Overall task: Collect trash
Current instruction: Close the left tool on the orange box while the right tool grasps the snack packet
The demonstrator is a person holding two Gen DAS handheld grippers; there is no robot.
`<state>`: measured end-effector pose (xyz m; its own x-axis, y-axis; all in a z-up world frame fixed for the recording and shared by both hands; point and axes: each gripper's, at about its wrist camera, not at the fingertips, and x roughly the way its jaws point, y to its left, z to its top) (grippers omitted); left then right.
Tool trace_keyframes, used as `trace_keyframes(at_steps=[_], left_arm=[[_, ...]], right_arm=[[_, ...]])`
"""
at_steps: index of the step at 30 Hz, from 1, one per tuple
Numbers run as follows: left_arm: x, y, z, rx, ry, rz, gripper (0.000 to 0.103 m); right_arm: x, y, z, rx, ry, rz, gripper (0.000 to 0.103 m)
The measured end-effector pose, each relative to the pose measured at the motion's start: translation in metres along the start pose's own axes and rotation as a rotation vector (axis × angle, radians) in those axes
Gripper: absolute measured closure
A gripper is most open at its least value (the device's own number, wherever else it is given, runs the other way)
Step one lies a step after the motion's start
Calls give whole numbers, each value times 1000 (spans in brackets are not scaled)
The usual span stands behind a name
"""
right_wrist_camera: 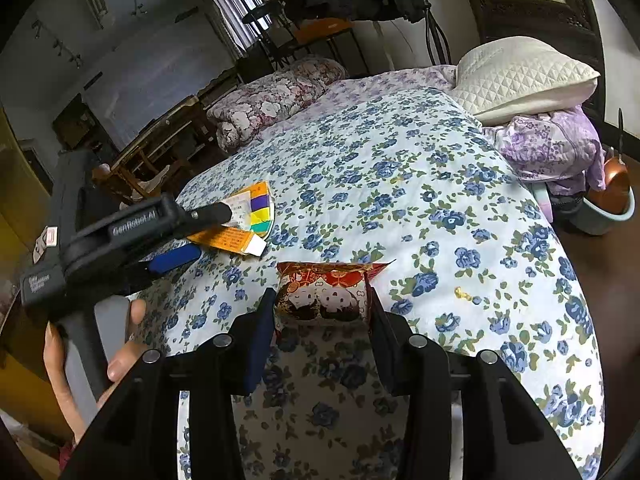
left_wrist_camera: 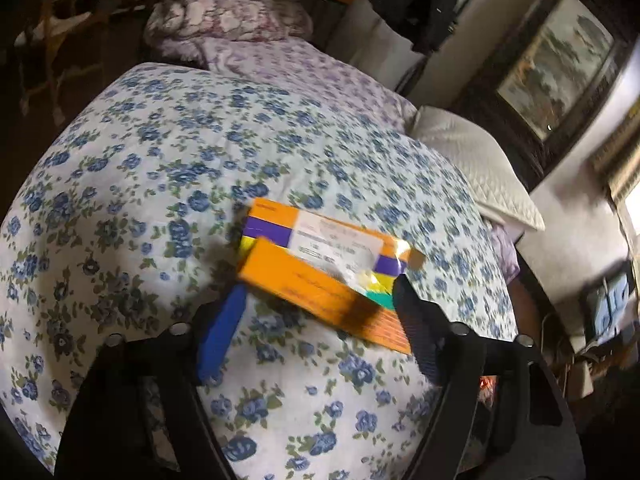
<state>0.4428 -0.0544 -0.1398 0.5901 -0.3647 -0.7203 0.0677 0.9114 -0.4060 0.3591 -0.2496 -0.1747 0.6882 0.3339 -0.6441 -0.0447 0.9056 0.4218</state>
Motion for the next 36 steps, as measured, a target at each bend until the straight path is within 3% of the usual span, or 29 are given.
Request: trace_keyframes(at_steps=[3,6,9,14,16,20,24,28,32,36], left_arm=[[-2,9,1,-32,14,-63,72],[-9,14,-1,-42,-6,-72,77],[-24,12,-2,-14,-43,-129,87],[-45,2,-12,59,-79,-180,88],[-44,-4,-16,80,-66,-185,88],[-32,-12,-20,96,-27,-152,88],[-18,-10,-18,66,7,-121,78],[-1,-8,-17,43,55,-109,82],[-13,-9,-18,41,11,-140,86],[-35,-22,-25,81,-51,-225,86]], right_arm=[[0,3,0,-13,-3,1,60],[-2,3,0,-12,-14,0,60],[-6,3,-2,2,-37,7,60],[-22,-3,-15,-8,-80,-34,60],[-27,-11,-18,36,-76,-12,60],[-39,-15,-19,42,-96,-29,60],[-45,-14,-19,24,-104,-34,60],[-50,-17,-21,21,-110,-36,60],[-62,-16,-22,16,-131,-41,60],[-81,-17,-23,8,-161,-53,60]])
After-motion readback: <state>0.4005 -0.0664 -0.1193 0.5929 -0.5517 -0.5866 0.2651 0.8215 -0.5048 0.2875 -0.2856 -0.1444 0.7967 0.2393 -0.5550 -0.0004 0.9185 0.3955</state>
